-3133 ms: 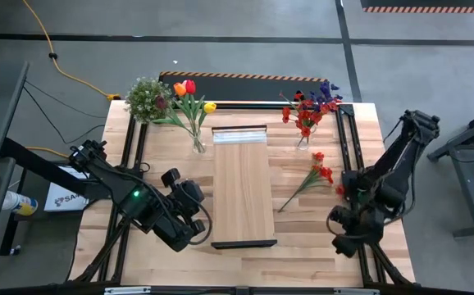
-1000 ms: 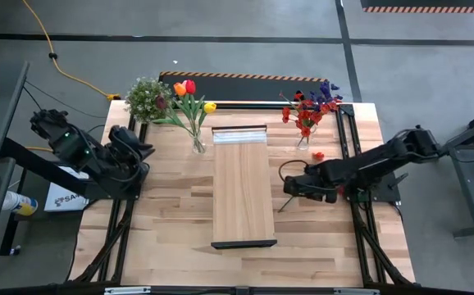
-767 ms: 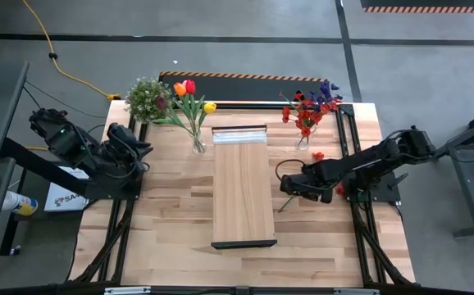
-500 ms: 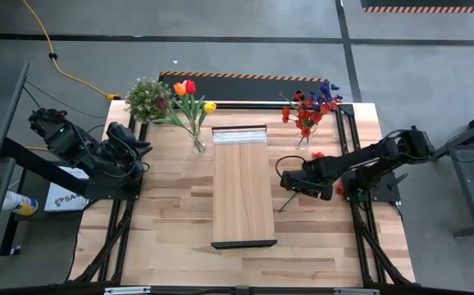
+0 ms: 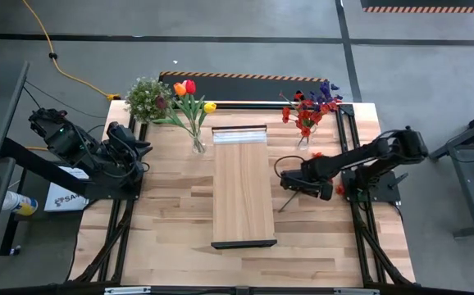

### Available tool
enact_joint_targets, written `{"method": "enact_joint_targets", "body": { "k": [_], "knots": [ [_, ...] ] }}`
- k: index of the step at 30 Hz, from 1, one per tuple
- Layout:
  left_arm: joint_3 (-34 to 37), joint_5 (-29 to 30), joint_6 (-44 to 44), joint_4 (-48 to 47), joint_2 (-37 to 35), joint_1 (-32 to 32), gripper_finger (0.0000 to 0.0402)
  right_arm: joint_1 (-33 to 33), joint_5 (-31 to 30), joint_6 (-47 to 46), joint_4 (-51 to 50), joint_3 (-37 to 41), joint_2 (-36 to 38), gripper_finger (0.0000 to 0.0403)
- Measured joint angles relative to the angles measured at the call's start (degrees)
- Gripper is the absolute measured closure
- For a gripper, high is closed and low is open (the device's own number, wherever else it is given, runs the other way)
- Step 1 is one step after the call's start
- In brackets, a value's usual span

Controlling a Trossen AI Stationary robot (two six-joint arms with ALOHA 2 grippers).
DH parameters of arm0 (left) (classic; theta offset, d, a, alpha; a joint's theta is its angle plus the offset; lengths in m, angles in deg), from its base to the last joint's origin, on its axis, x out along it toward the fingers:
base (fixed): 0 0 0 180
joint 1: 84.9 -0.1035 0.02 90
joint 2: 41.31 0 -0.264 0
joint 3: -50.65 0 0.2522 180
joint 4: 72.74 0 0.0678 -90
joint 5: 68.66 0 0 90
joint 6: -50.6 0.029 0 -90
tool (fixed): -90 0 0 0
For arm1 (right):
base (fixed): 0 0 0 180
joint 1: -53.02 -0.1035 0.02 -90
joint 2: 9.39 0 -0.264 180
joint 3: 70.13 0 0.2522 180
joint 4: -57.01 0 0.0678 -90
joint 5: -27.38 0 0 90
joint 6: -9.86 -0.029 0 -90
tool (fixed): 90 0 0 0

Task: Pick and place flowers into a vace then onto a shelf
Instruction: Put the orange flowers into the right transparent vase

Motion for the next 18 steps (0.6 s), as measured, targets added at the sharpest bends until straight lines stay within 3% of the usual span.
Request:
{"method": "enact_joint_targets", "body": {
  "k": [8,18],
  "knots": [
    [0.0,0.0,0.0,0.0,0.0,0.0,0.0300,-0.1,0.3,1.7,2.3,-0.3,-5.1,0.0238],
    [0.0,0.5,0.0,0.0,0.0,0.0,0.0300,-1.6,-0.3,3.7,3.1,-0.1,-5.0,0.0238]
  ]
}}
